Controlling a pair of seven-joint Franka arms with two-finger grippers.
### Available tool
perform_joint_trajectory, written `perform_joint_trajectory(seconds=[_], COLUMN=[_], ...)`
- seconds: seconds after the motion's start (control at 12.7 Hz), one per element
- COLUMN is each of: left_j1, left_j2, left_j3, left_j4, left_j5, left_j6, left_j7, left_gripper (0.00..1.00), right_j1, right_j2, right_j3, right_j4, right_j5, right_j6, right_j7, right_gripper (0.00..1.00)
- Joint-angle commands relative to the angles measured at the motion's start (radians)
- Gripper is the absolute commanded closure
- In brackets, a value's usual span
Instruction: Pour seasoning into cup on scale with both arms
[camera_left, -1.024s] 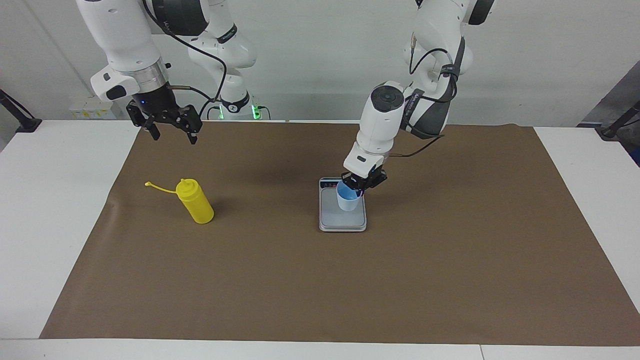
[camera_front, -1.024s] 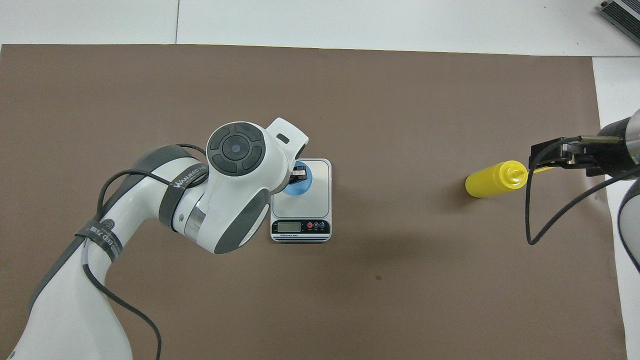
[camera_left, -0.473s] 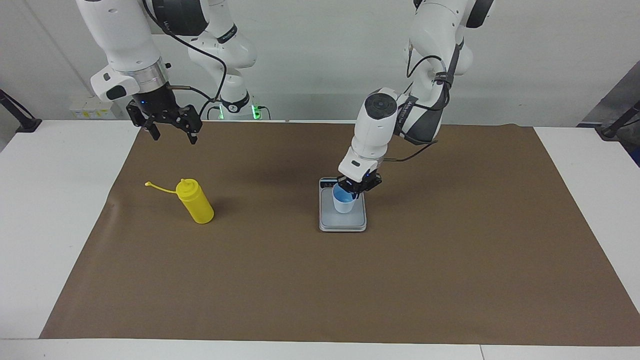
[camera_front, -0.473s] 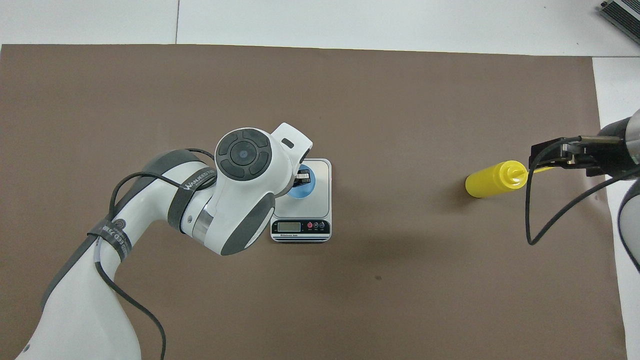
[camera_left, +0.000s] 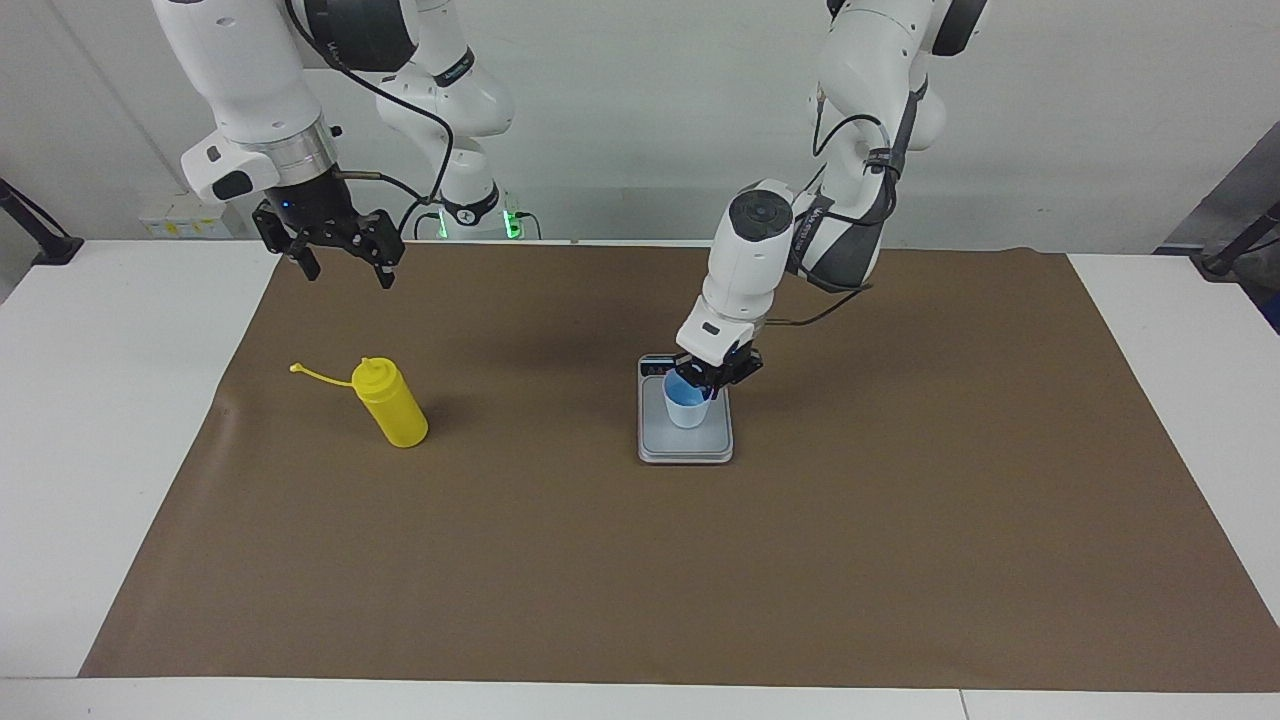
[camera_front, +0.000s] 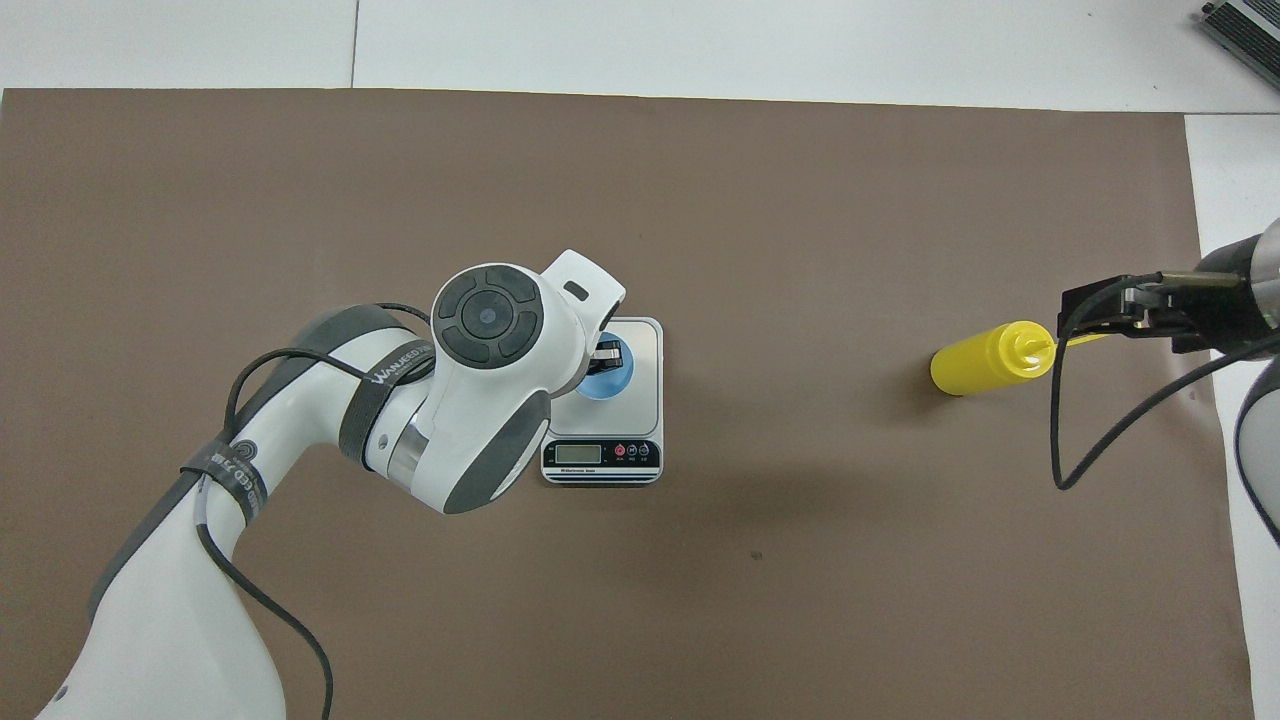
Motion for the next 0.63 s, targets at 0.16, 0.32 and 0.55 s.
perform_joint_trajectory(seconds=[0.16,0.32,0.55], left_j1=[-0.001,0.044,0.123], left_j2=[-0.024,-0.056,-0.102], left_j3=[0.023,0.023,0.023], left_j4=[0.0,0.038,0.06], left_j5=[0.047,0.049,0.049], left_j6=[-0.013,-0.071,-0.122], left_j7=[-0.019,-0.011,0.018], left_gripper=[0.0,0.0,0.0], right_j1=[-0.013,-0.041,-0.102], right_j2=[-0.027,-0.035,-0.056], right_j3=[0.004,0.002,0.001], right_j4=[-0.035,-0.058,-0.115], right_j5=[0.018,0.022,0.116], right_j6=[0.023,0.03,0.077], right_j7=[-0.022,-0.089,-0.308], right_gripper=[0.0,0.0,0.0])
